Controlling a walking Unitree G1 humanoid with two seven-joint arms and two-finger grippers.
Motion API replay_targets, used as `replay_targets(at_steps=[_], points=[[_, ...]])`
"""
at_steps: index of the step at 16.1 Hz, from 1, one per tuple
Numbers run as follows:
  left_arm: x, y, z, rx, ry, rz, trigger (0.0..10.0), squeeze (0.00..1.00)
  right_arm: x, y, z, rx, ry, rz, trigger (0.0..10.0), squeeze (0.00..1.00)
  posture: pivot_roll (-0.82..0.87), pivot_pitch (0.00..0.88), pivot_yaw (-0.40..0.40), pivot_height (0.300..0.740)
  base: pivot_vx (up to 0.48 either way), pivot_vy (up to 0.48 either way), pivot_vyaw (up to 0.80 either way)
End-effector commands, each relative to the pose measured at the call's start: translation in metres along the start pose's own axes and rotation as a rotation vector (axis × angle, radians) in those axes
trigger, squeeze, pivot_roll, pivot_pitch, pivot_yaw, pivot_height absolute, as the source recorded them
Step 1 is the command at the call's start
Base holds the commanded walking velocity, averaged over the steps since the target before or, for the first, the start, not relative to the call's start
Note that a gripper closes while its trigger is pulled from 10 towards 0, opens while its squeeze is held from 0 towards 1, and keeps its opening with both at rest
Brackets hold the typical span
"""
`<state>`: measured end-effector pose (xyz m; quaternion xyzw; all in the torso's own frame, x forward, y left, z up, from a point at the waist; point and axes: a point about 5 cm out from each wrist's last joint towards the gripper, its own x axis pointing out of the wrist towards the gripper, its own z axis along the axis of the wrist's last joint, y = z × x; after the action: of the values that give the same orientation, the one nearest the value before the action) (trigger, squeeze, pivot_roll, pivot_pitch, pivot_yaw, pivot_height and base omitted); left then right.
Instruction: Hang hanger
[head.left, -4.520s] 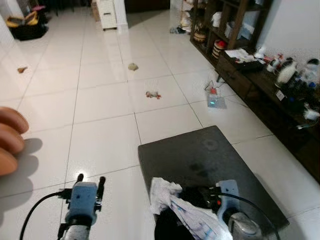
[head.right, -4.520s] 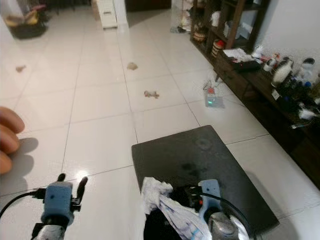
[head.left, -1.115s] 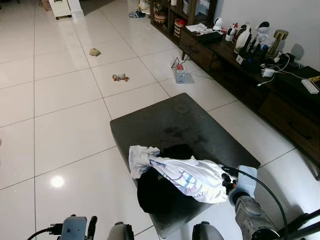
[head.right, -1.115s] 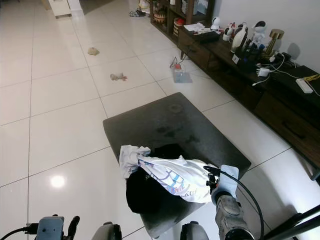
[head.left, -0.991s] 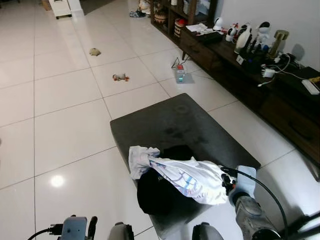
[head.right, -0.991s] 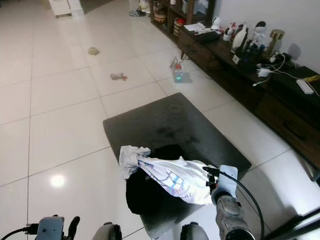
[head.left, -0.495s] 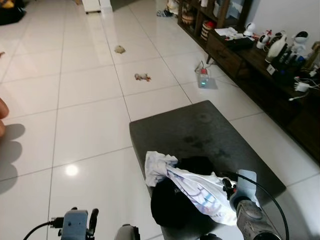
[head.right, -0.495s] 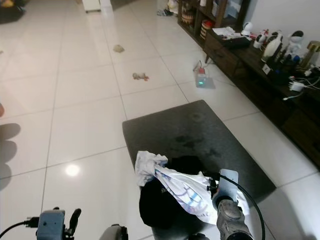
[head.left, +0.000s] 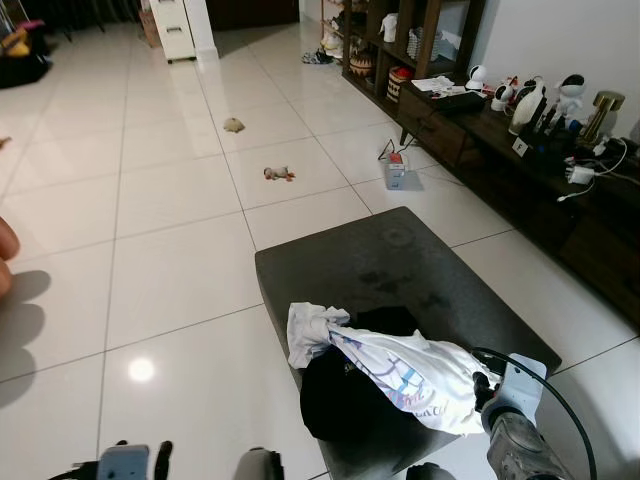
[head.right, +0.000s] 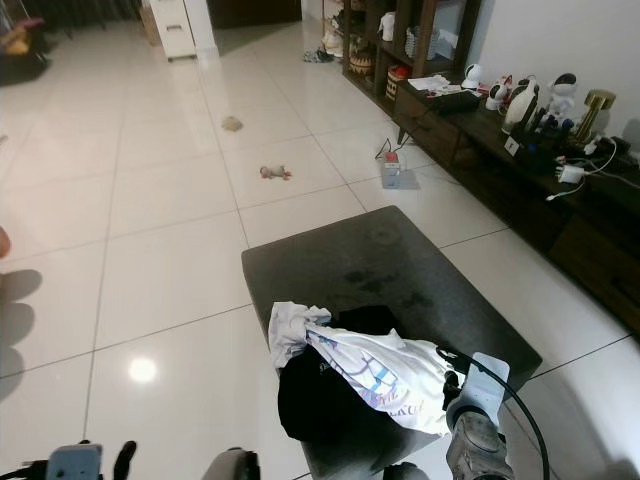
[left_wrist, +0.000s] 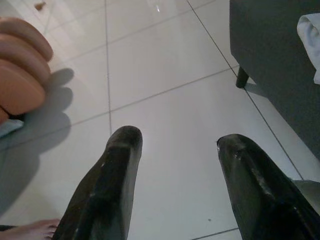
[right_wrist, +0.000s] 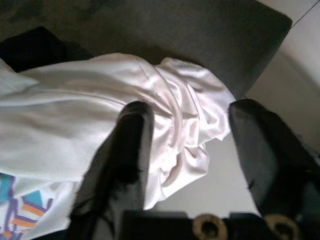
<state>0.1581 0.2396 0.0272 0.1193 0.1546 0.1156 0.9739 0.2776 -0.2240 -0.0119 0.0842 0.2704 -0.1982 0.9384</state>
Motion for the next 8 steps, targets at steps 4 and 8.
replay_targets(at_steps=[4,8], points=[[-0.012,0.019,0.006,0.041,-0.006,0.003,10.0,0.0,-0.003,-0.006,-0.012,-0.172,0.028,-0.024,10.0,1.0,0.21,0.122,0.07,0.615,0.0,0.0,0.0],[-0.018,0.026,0.015,0.07,-0.014,-0.015,10.0,0.0,-0.002,-0.009,-0.01,-0.225,0.041,-0.048,10.0,0.0,0.23,0.153,0.095,0.615,0.0,0.0,0.0]])
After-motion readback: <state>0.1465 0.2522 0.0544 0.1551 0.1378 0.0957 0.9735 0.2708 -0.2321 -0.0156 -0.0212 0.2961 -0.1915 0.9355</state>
